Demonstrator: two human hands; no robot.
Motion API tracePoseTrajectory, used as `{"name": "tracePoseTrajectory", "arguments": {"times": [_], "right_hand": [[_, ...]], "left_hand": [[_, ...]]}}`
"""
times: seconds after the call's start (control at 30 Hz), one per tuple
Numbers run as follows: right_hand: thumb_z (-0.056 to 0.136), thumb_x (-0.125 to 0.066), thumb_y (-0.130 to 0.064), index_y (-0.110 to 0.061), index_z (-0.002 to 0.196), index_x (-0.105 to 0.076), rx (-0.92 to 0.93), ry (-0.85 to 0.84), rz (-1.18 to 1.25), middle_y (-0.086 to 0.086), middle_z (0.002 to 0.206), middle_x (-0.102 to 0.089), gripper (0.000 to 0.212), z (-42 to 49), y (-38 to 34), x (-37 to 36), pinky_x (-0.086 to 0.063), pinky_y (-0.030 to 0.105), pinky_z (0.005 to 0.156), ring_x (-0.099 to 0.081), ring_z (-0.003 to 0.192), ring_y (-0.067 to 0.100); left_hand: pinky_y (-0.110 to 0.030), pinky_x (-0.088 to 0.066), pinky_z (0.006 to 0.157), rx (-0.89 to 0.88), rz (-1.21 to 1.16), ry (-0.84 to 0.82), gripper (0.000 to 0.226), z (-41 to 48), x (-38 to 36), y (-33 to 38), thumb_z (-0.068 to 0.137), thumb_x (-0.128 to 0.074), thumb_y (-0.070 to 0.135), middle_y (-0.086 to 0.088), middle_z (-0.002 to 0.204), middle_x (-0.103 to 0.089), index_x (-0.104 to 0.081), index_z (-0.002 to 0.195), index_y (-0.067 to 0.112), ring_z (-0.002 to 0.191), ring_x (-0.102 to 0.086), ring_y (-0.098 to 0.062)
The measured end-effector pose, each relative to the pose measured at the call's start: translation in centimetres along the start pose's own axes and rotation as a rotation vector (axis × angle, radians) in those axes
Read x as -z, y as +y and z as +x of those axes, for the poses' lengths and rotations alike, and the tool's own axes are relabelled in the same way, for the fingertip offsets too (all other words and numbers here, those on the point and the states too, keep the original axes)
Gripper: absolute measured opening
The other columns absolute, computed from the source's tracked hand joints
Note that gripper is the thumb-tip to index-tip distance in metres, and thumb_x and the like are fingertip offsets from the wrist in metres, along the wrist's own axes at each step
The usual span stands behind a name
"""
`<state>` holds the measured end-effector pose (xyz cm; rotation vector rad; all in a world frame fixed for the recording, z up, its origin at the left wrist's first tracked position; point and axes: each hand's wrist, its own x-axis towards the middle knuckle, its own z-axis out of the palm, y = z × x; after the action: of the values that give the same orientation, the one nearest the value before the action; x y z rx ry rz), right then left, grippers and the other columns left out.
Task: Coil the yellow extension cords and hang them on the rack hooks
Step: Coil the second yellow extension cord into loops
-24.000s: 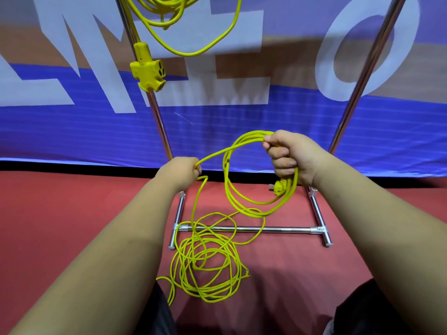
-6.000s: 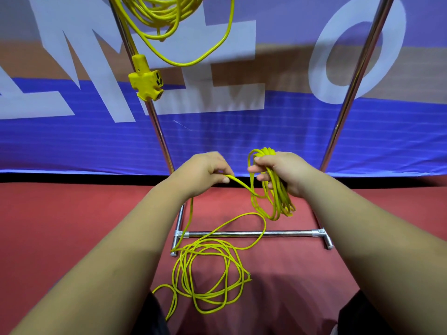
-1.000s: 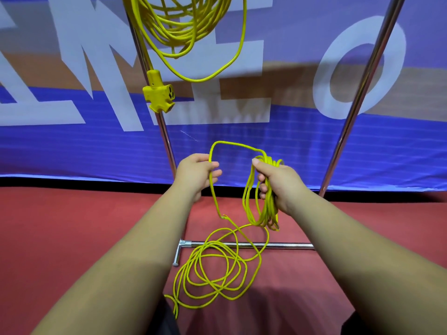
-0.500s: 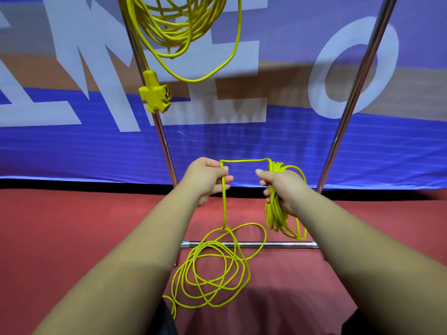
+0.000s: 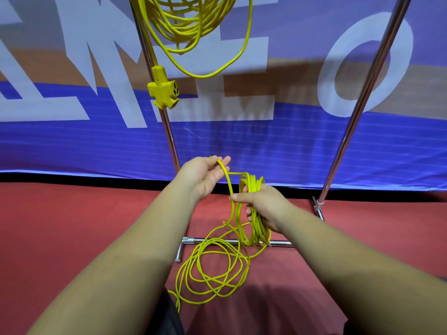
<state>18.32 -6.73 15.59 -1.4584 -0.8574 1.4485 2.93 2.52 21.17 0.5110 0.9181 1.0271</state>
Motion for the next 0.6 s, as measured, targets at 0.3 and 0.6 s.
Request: {"name": "tracePoseTrajectory", "arguments": {"times": [0.3, 0.6], "right_hand": [[0.067, -0.093, -0.025, -0.014, 0.094, -0.069, 0.055, 0.200, 0.213, 0.028, 0.099, -0.071, 0.038, 1.6, -1.8, 1.7, -0.042, 0.027, 0.046, -0.046, 0.044, 0.014], [0.093, -0.077, -0.013, -0.015, 0.076, -0.068, 0.022, 0.292, 0.364, 0.011, 0.107, -0.081, 0.019, 1.8, -3.7, 4.7, -0.039, 0.026, 0.046, -0.041, 0.052, 0.012]], "left_hand": [[-0.035, -0.053, 0.081, 0.132, 1.469, -0.286, 0.021, -1.0, 2.2, -3.0, 0.096, -0.061, 0.008, -0.007, 0.113, -0.068, -0.067, 0.115, 0.015, 0.094, -0.062, -0.019], [-0.039, -0.059, 0.084, 0.022, 1.273, -0.358, 0.027, 0.9, 2.9, -5.8, 0.091, -0.080, 0.026, -0.013, 0.095, -0.071, -0.062, 0.100, 0.008, 0.090, -0.069, -0.023]]}}
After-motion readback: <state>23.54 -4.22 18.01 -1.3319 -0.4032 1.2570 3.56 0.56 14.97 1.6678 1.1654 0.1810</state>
